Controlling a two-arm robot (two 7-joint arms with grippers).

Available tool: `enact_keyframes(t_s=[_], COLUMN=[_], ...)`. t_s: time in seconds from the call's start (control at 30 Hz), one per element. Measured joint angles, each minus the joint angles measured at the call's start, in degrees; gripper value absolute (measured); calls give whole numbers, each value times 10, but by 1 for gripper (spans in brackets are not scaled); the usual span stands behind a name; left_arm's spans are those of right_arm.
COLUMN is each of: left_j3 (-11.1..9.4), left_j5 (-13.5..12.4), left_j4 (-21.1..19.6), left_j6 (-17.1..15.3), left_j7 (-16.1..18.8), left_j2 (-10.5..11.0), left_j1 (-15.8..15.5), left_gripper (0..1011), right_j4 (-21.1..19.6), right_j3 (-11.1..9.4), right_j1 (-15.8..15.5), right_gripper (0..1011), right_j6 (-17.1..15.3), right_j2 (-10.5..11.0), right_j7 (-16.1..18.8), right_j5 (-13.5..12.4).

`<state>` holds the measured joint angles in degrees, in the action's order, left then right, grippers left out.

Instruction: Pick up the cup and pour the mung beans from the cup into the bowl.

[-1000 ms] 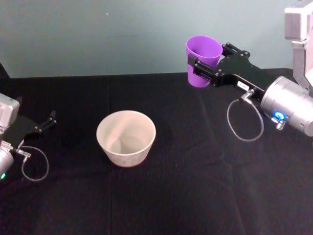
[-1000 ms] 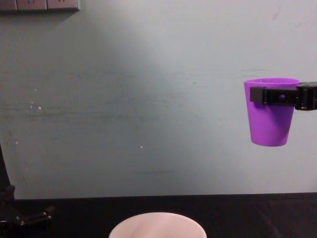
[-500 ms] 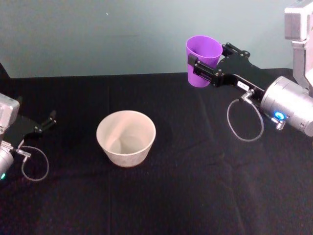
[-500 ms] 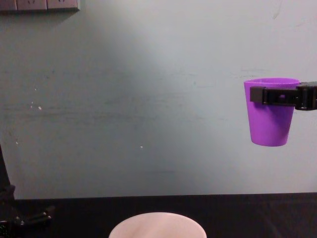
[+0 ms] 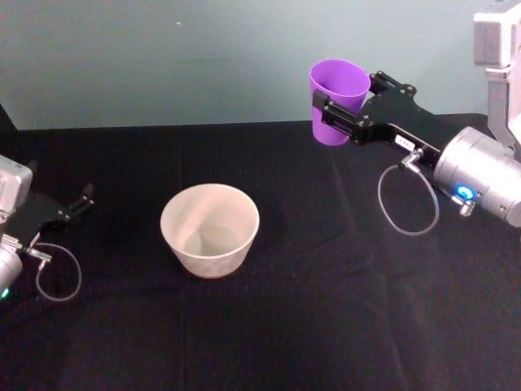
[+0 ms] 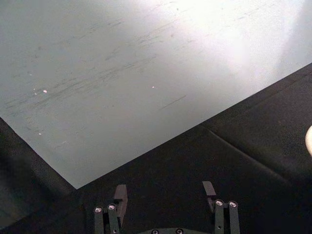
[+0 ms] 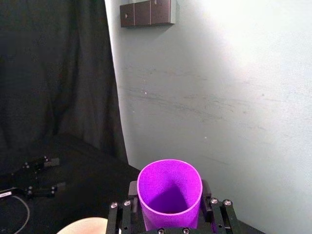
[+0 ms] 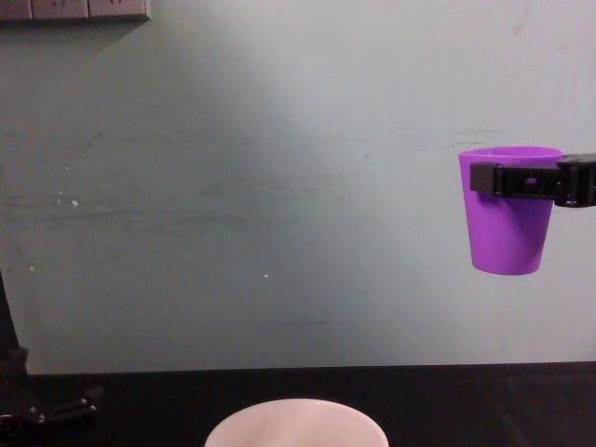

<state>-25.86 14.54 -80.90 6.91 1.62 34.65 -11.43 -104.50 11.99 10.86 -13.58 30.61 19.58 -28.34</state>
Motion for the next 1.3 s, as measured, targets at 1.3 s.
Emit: enact_keyframes(t_s=[1.3], left_j3=[0], left_j5=[0], left_j4=[0], left_j6=[0], left_j7=[0], left_j2=[0], left_j1=[0], left_gripper=[1000], right_j4=[0], right_j3=[0], right_j1=[0], right_gripper=[732], right_j6=[0], right_j2=[0], right_j7=[0], right_j5=[0])
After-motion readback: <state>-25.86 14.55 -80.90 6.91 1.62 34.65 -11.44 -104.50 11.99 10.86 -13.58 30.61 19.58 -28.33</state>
